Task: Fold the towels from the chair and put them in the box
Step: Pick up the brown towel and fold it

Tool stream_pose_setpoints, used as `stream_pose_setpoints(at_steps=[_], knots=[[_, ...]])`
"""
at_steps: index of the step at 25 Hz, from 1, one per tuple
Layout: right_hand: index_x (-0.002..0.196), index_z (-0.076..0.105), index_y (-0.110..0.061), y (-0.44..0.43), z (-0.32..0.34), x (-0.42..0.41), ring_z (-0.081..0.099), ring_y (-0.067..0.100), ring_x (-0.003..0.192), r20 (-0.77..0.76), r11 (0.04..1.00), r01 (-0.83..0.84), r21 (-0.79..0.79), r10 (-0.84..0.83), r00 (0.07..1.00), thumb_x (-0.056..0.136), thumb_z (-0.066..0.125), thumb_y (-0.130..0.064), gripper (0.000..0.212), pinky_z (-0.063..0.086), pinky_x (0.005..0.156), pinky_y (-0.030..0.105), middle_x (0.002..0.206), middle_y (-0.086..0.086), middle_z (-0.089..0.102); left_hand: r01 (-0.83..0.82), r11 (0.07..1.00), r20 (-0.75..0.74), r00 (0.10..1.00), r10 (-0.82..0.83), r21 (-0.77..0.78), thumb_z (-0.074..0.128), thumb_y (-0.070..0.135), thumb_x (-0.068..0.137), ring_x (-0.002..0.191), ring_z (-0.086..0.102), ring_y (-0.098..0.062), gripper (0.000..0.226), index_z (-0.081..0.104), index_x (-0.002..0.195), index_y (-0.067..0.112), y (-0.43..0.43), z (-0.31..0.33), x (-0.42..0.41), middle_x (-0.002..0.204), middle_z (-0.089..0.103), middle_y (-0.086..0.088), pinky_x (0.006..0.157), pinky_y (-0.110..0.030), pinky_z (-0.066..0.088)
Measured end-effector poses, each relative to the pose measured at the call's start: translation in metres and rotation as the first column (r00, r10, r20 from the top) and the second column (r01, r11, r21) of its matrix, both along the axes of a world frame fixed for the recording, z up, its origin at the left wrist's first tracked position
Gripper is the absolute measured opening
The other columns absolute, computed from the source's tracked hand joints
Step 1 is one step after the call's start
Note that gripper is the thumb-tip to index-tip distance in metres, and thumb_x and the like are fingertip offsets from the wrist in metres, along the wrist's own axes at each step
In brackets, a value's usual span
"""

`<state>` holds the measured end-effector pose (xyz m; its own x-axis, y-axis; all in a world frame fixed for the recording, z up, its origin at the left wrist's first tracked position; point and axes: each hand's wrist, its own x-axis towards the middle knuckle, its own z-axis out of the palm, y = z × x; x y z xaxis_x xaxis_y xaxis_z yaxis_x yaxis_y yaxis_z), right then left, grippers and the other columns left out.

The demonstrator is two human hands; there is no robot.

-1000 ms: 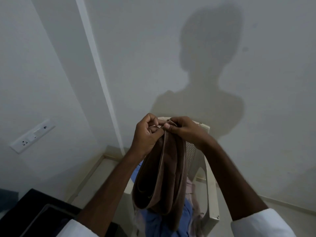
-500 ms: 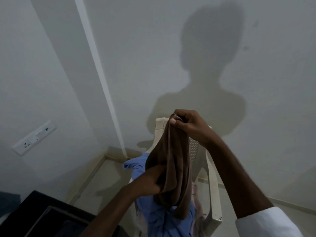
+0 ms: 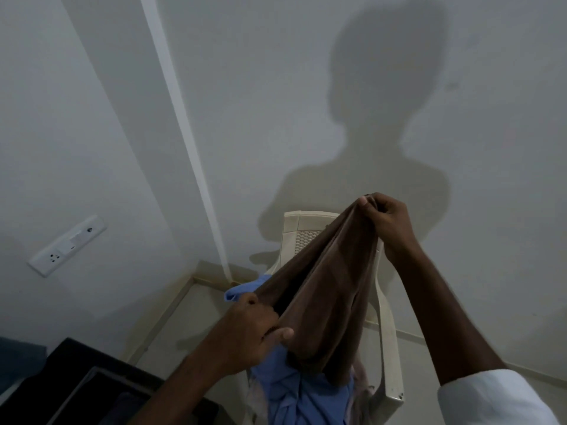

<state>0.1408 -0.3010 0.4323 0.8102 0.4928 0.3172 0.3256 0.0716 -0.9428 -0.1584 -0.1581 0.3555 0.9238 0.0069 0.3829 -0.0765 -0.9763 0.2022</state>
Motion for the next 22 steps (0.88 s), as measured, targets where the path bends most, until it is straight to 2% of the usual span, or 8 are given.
stream_pose_setpoints(at_steps=[2,4,8,11,14,17,20,22], knots=[[0.072,0.061,-0.008,-0.004,-0.003,0.005,0.045,0.013,0.068,-0.06,0.998,0.034,0.051,-0.031,0.998,0.097,0.066,-0.018,0.028,0.035,0.062,0.029,0.069,0.004,0.047,-0.017,0.987,0.137,0.991,-0.005,0.158,0.06,0.033,0.095,0.064,0.049,-0.011,0.033,0.053,0.065,0.022,0.0,0.018,-0.006,0.064,0.051,0.01,0.081,-0.03,0.038],[0.077,0.063,-0.004,-0.008,-0.003,0.007,0.046,0.013,0.07,-0.073,0.997,0.031,0.074,-0.026,0.997,0.098,0.064,-0.021,0.027,0.036,0.062,0.029,0.074,0.007,0.049,-0.137,0.968,0.228,0.97,0.088,0.209,0.063,0.035,0.092,0.073,0.054,-0.009,0.028,0.057,0.066,0.025,-0.001,0.044,-0.015,0.067,0.054,0.013,0.084,-0.034,0.034],[0.086,0.063,0.0,-0.011,0.011,0.005,0.047,0.011,0.07,-0.085,0.994,0.01,0.109,-0.001,0.996,0.099,0.062,-0.027,0.03,0.039,0.061,0.024,0.076,0.009,0.048,-0.353,0.89,0.232,0.928,0.292,0.29,0.063,0.043,0.087,0.099,0.057,-0.012,0.018,0.062,0.074,0.031,0.01,0.084,-0.03,0.079,0.061,0.017,0.089,-0.04,0.024],[0.085,0.062,-0.006,-0.015,0.029,-0.001,0.051,0.013,0.071,-0.16,0.979,-0.073,0.193,0.104,0.982,0.094,0.062,-0.036,0.031,0.045,0.061,0.022,0.078,0.008,0.051,-0.462,0.82,0.228,0.885,0.405,0.337,0.057,0.043,0.088,0.103,0.055,-0.02,0.014,0.062,0.084,0.031,0.032,0.097,-0.031,0.09,0.062,0.015,0.087,-0.044,0.028],[0.076,0.06,-0.009,-0.016,0.04,-0.004,0.051,0.013,0.068,-0.148,0.983,-0.07,0.17,0.096,0.984,0.095,0.062,-0.036,0.032,0.043,0.06,0.023,0.075,0.008,0.052,-0.462,0.812,0.262,0.884,0.388,0.356,0.052,0.034,0.091,0.092,0.055,-0.026,0.017,0.063,0.089,0.021,0.056,0.111,-0.028,0.095,0.063,0.005,0.076,-0.039,0.034],[0.073,0.063,-0.015,-0.021,0.046,-0.005,0.052,0.008,0.067,-0.145,0.988,-0.037,0.151,0.059,0.988,0.091,0.062,-0.041,0.031,0.043,0.059,0.019,0.073,0.002,0.055,-0.448,0.797,0.311,0.887,0.34,0.406,0.059,0.021,0.086,0.089,0.052,-0.029,0.011,0.061,0.094,0.013,0.068,0.128,-0.015,0.101,0.063,-0.005,0.07,-0.038,0.035],[0.075,0.064,-0.018,-0.033,0.051,-0.003,0.052,0.01,0.07,-0.134,0.984,-0.035,0.177,0.06,0.989,0.094,0.06,-0.04,0.03,0.044,0.063,0.021,0.074,0.003,0.054,-0.452,0.83,0.346,0.874,0.34,0.326,0.064,0.022,0.085,0.093,0.051,-0.033,0.015,0.062,0.093,0.01,0.078,0.146,-0.003,0.112,0.054,-0.013,0.071,-0.042,0.041],[0.079,0.064,-0.012,-0.041,0.054,-0.004,0.05,0.019,0.076,-0.086,0.983,-0.059,0.174,0.075,0.993,0.095,0.059,-0.038,0.031,0.042,0.069,0.027,0.079,0.011,0.052,-0.424,0.869,0.297,0.89,0.347,0.256,0.066,0.024,0.087,0.091,0.055,-0.03,0.015,0.062,0.091,0.009,0.089,0.152,0.004,0.112,0.052,-0.009,0.071,-0.043,0.045]])
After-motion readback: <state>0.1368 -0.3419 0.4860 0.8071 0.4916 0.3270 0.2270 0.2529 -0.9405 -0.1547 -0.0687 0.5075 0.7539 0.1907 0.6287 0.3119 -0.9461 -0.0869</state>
